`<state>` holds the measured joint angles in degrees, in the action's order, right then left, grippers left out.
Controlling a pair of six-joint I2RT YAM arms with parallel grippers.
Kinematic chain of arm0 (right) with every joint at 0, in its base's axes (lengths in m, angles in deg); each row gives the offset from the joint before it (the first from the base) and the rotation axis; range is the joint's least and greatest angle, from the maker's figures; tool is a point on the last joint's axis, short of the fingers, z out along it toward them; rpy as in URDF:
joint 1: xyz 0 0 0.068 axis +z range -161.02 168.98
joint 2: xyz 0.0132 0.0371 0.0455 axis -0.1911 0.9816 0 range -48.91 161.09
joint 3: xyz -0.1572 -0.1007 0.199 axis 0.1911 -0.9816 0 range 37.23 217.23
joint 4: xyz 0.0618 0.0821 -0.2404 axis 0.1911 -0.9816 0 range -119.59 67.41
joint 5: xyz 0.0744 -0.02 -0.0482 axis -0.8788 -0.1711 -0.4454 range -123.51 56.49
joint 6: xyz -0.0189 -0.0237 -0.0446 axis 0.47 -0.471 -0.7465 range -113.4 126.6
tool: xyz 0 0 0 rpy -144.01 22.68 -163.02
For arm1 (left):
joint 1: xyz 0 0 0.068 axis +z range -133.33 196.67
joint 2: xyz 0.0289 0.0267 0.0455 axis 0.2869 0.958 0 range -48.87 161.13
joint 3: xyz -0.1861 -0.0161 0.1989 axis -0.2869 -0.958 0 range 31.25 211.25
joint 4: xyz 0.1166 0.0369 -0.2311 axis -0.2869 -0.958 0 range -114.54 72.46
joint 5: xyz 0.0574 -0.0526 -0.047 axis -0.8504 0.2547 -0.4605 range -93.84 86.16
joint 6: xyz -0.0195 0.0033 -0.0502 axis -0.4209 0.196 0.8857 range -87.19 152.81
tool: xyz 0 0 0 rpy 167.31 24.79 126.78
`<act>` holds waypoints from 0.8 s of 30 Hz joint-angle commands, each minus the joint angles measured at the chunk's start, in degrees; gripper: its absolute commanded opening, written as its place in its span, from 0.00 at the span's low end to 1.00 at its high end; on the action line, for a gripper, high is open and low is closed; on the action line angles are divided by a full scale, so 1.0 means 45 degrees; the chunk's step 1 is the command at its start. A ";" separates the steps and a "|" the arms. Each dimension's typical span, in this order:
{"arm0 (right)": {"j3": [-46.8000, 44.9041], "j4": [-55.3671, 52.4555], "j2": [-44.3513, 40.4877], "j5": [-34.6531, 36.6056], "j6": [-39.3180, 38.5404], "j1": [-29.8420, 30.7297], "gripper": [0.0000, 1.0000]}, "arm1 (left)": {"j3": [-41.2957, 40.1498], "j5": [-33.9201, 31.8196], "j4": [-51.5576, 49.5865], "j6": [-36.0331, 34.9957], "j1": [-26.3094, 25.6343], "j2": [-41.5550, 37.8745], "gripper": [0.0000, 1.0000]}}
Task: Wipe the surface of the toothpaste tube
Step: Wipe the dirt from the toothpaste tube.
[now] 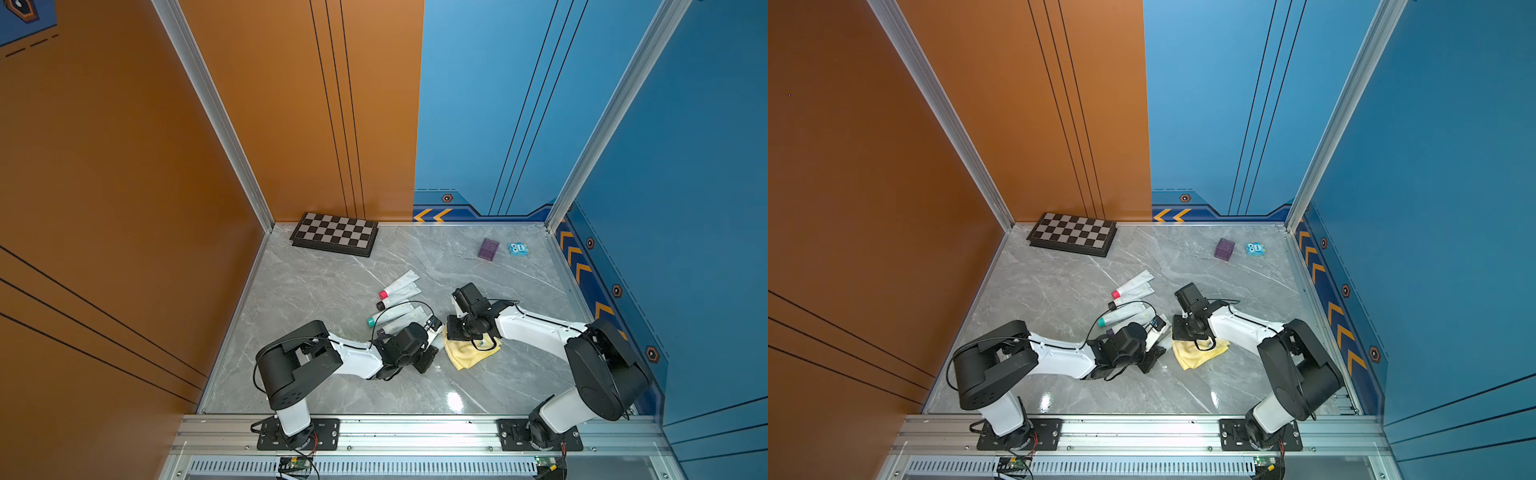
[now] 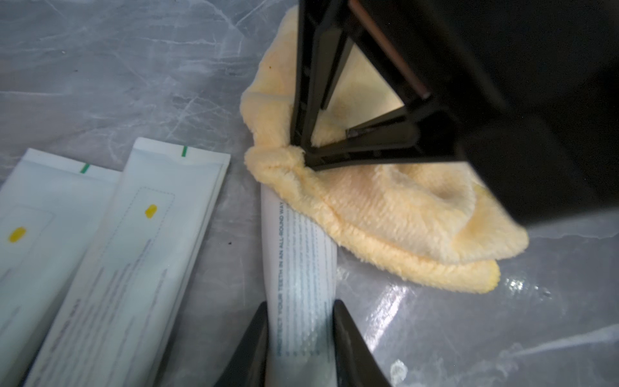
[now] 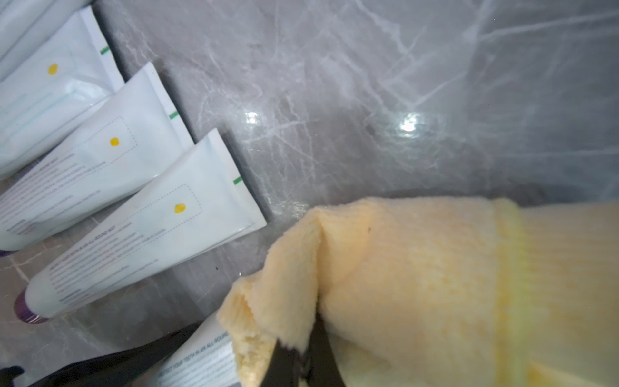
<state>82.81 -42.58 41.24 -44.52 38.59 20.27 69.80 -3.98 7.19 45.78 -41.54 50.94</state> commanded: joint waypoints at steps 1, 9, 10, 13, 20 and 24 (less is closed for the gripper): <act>-0.1217 -0.1297 0.1102 -0.0370 0.0257 -0.0855 0.00 | -0.1058 0.0406 -0.2926 -0.0035 -0.0421 0.1009 0.12; -0.0702 -0.1963 0.0206 0.1166 0.0182 -0.2058 0.00 | -0.1372 0.0191 -0.2895 0.0184 -0.0579 0.0771 0.12; -0.0640 -0.2029 0.0021 0.0973 0.0099 -0.2278 0.00 | -0.1414 0.0168 -0.2859 0.0204 -0.0593 0.0772 0.12; -0.0406 -0.2284 -0.0653 0.0452 -0.0179 -0.2558 0.00 | -0.1389 0.0178 -0.2781 0.0174 -0.0616 0.0842 0.12; 0.0180 -0.2970 -0.1276 -0.0237 -0.0478 -0.1873 0.00 | -0.1221 0.0188 -0.2773 0.0087 -0.0619 0.1081 0.12; 0.0395 -0.2750 -0.1086 -0.0340 -0.0225 -0.0650 0.00 | -0.1237 0.0377 -0.2510 0.0066 -0.0631 0.1228 0.12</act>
<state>82.92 -52.70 36.17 -45.46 37.91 14.48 68.07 -5.10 10.40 46.00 -42.70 50.83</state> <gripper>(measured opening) 0.054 0.301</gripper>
